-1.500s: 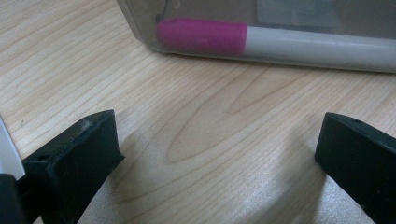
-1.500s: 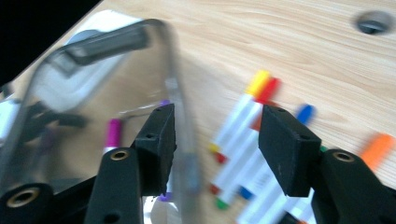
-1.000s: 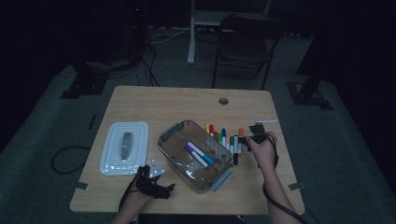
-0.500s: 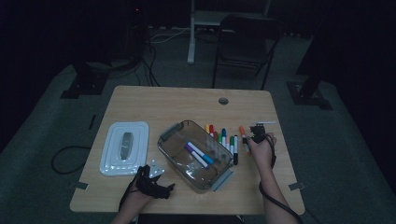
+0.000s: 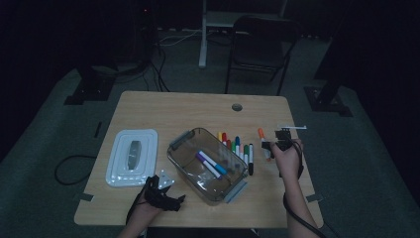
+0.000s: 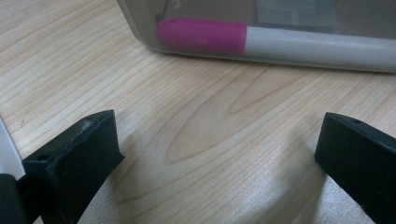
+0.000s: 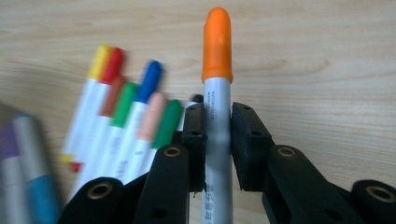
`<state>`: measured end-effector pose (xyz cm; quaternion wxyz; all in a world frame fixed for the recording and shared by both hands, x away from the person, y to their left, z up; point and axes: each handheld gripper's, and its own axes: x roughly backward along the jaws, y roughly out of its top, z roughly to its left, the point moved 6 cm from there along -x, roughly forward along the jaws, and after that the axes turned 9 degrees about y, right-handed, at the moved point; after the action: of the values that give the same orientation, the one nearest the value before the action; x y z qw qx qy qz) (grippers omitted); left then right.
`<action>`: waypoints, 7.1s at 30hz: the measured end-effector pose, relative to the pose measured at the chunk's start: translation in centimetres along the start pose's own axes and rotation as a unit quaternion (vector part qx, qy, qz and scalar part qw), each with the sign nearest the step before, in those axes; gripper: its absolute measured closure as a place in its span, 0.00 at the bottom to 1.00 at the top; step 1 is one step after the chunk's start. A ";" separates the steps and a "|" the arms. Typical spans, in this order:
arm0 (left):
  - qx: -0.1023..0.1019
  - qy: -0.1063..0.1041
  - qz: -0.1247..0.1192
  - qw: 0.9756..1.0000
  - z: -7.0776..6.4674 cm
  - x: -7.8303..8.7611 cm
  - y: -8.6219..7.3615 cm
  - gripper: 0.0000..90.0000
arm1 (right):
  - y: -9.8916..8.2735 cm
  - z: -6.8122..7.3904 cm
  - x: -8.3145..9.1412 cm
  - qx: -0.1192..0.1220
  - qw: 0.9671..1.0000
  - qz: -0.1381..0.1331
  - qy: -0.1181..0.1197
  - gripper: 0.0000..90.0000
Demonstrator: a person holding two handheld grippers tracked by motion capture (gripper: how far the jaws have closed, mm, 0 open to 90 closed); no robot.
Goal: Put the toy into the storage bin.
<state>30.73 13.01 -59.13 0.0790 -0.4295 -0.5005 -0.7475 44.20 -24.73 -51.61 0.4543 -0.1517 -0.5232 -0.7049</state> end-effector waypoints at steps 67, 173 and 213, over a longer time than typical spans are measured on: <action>0.001 0.000 -0.001 1.000 0.0 0.0 0.0 0.01 | -5.3 23.4 -8.0 0.229 0.923 0.253 0.178 0.85; 0.001 0.000 -0.001 1.000 0.0 0.0 0.0 0.01 | 0.9 17.3 4.8 0.163 0.970 0.025 0.179 0.85; 0.001 0.001 -0.002 1.000 0.0 0.0 0.0 0.01 | -6.1 21.7 -10.1 0.215 0.925 0.290 0.120 0.84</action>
<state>30.75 12.99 -59.13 0.0787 -0.4281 -0.5021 -0.7473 39.07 -0.66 -53.40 0.7200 -0.1097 -0.5371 -0.4255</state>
